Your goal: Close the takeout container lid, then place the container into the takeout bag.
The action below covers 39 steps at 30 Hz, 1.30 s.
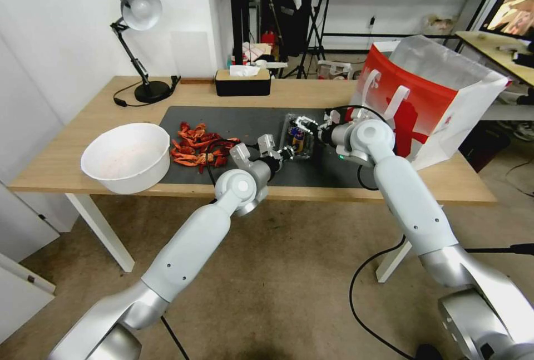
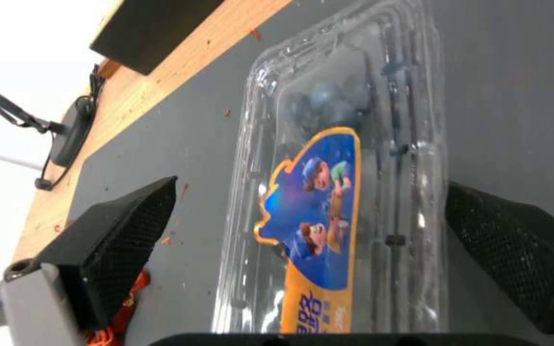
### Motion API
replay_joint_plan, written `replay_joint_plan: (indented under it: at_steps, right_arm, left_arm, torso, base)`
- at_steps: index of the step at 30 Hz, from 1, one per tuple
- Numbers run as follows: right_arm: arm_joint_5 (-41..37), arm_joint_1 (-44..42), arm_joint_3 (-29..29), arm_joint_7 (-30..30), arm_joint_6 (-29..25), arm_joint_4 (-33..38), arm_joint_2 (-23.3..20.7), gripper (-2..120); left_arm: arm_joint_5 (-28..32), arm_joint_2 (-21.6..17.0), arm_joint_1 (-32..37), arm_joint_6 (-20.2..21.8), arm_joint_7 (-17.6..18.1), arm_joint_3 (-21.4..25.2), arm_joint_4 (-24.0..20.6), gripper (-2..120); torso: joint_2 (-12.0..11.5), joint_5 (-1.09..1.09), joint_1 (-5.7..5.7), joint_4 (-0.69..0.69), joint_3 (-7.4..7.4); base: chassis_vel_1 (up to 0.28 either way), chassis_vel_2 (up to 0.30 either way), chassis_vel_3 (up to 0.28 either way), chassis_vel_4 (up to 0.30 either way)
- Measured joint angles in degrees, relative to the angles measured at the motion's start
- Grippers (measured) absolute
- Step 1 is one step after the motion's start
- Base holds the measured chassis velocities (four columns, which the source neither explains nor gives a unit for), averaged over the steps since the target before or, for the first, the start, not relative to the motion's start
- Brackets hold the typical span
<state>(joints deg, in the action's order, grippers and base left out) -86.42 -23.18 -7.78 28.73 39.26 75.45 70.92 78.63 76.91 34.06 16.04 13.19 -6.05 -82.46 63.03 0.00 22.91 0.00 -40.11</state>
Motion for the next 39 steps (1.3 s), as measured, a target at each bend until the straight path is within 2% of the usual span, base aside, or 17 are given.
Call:
replay_joint_plan:
  at_steps: [5,6,7,13,14,17,18,21,22,24,25,28,35,39]
  right_arm:
    - [0.0,0.4,0.0,0.8,0.7,-0.8,0.5,88]
    - [0.0,0.4,0.0,1.1,0.9,-0.9,0.6,82]
    - [0.0,0.4,0.0,1.1,0.9,-0.9,0.6,82]
    - [-0.3,0.1,-0.3,2.0,1.5,-0.9,0.8,58]
    - [-0.3,0.1,-0.3,2.0,1.5,-0.9,0.8,58]
    - [-0.3,-0.1,-0.5,2.1,1.6,-1.0,0.9,43]
    - [-0.3,-0.1,-0.5,2.1,1.6,-1.0,0.9,43]
    - [-0.2,-0.4,-0.9,2.1,1.8,-1.1,1.1,30]
    - [-0.2,-0.4,-0.9,2.1,1.8,-1.1,1.1,30]
    - [-0.2,-0.6,-1.3,2.1,1.9,-1.5,1.2,18]
    - [-0.2,-0.6,-1.3,2.1,1.9,-1.5,1.2,18]
    - [-0.1,-0.7,-1.7,2.1,1.9,-1.6,1.2,2]
    - [-0.2,-0.7,-2.1,2.1,1.9,-1.6,1.2,0]
    - [-0.3,-0.8,-2.2,2.2,1.9,-1.2,1.2,0]
  left_arm:
    - [0.1,-0.1,0.0,0.0,0.0,0.1,-0.1,0]
    - [0.1,-0.1,0.1,0.0,0.0,0.1,-0.2,0]
    - [0.1,-0.1,0.1,0.0,0.0,0.1,-0.2,0]
    - [0.1,-0.1,0.2,-0.1,0.0,0.1,-0.3,0]
    - [0.1,-0.1,0.2,-0.1,0.0,0.1,-0.3,0]
    - [0.1,-0.1,0.2,-0.1,0.0,0.1,-0.3,0]
    - [0.1,-0.1,0.2,-0.1,0.0,0.1,-0.3,0]
    - [0.3,-0.3,0.2,-0.1,0.0,0.1,-0.4,0]
    - [0.3,-0.3,0.2,-0.1,0.0,0.1,-0.4,0]
    - [0.5,-0.4,0.2,-0.1,0.0,0.2,-0.4,0]
    - [0.5,-0.4,0.2,-0.1,0.0,0.2,-0.4,0]
    - [0.8,-0.6,0.3,-0.2,0.0,0.4,-0.7,0]
    - [0.8,-1.2,1.0,-0.6,0.0,0.8,-1.9,0]
    - [0.9,-2.8,2.4,-0.9,-0.4,1.7,-4.8,0]
  torso:
    - [0.0,0.00,0.00,0.00,0.00]
    - [0.0,0.00,0.00,0.00,0.00]
    - [0.0,0.00,0.00,0.00,0.00]
    - [0.0,0.00,0.00,0.00,0.00]
    - [0.0,0.00,0.00,0.00,0.00]
    - [0.0,0.00,0.00,0.00,0.00]
    - [0.0,0.00,0.00,0.00,0.00]
    - [0.0,0.00,0.00,-0.01,0.00]
    - [0.0,0.00,0.00,-0.01,0.00]
    - [0.0,0.00,0.00,0.00,0.00]
    - [0.0,0.00,0.00,0.00,0.00]
    - [0.0,0.00,0.00,0.00,0.00]
    - [0.0,0.00,0.00,-0.01,0.00]
    - [0.0,-0.01,0.00,-0.01,0.00]
  base:
    - [0.000,0.000,0.000,0.000]
    - [0.000,0.000,0.000,0.000]
    - [0.000,0.000,0.000,0.000]
    - [0.000,0.000,0.000,0.000]
    - [0.000,0.000,0.000,0.000]
    - [0.000,0.000,0.000,0.000]
    - [0.000,0.000,0.000,0.000]
    - [0.000,0.000,0.000,0.000]
    - [0.000,0.000,0.000,0.000]
    - [0.000,0.000,0.000,0.000]
    - [0.000,0.000,0.000,0.000]
    - [0.000,0.000,0.000,0.000]
    - [0.000,0.000,0.000,0.000]
    - [0.000,0.000,0.000,0.000]
